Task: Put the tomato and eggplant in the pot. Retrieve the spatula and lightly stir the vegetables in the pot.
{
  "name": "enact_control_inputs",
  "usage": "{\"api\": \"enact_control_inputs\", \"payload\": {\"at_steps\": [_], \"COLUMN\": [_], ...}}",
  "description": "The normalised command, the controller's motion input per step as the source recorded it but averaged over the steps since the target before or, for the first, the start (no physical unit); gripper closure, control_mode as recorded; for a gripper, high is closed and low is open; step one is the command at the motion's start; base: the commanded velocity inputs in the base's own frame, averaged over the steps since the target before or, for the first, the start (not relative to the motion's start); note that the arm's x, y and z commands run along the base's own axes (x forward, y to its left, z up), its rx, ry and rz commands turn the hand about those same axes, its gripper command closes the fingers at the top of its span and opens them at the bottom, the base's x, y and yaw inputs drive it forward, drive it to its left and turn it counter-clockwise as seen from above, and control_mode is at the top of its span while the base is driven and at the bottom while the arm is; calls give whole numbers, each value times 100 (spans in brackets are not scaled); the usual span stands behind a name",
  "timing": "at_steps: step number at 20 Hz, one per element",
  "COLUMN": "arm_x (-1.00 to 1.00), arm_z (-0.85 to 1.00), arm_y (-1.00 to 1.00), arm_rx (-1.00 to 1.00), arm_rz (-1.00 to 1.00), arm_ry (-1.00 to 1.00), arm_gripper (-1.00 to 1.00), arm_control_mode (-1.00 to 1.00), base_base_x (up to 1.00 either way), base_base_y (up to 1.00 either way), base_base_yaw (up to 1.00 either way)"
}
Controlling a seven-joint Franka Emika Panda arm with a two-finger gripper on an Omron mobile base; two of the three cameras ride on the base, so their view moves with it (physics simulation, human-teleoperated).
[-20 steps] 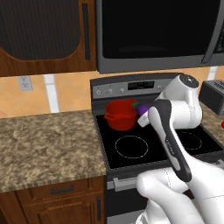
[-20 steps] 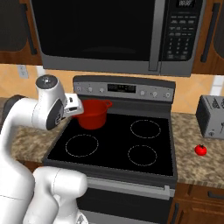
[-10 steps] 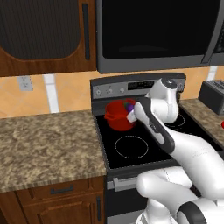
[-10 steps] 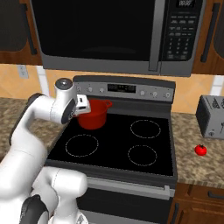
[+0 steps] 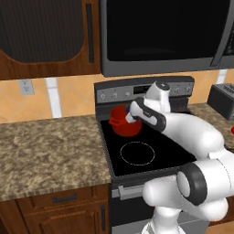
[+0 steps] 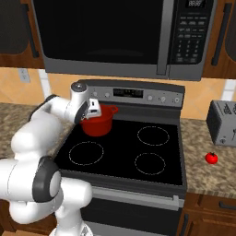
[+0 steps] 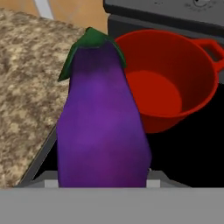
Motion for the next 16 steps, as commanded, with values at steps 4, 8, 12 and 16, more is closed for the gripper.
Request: {"api": "enact_control_inputs", "payload": {"at_steps": [4, 8, 12, 16], "arm_x": [67, 52, 32, 26], "arm_z": [-58, -38, -8, -11], "arm_y": [-4, 0, 0, 0], "arm_rx": [0, 0, 0, 0], "arm_rz": [0, 0, 0, 0], "arm_ry": [1, 0, 1, 3], "arm_gripper": [100, 100, 100, 100], "arm_control_mode": [-100, -100, -100, -100], "base_base_x": [0, 0, 0, 0], "base_base_y": [0, 0, 0, 0], "base_base_yaw": [0, 0, 0, 0]}}
